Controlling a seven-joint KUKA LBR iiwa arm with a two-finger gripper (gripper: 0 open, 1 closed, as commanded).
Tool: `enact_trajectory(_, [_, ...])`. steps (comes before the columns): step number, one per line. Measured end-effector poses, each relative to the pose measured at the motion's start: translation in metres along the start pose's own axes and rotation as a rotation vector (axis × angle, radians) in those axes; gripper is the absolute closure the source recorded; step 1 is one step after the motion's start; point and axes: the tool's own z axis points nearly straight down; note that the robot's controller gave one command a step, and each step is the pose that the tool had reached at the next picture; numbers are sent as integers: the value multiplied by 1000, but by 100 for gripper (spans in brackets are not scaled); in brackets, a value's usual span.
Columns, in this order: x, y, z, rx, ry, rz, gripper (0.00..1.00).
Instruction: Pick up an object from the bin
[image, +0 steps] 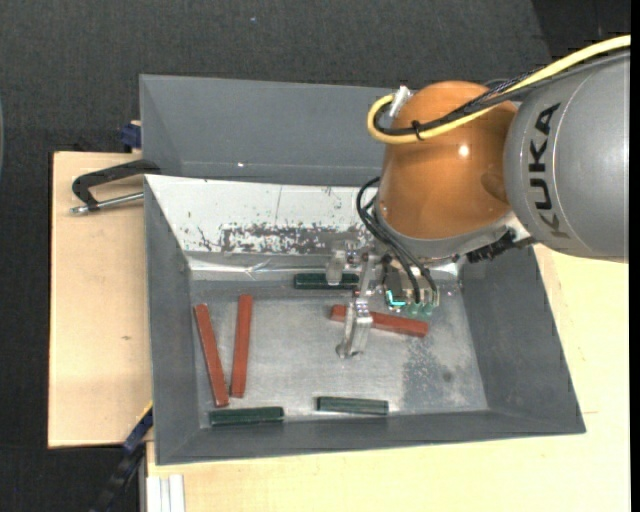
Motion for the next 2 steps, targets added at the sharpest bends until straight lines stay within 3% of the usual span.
enact_trajectory(1, [-2, -1, -4, -1, -8, 2, 0])
enact_trajectory(2, [-8, -21, 38, -3, -15, 27, 0])
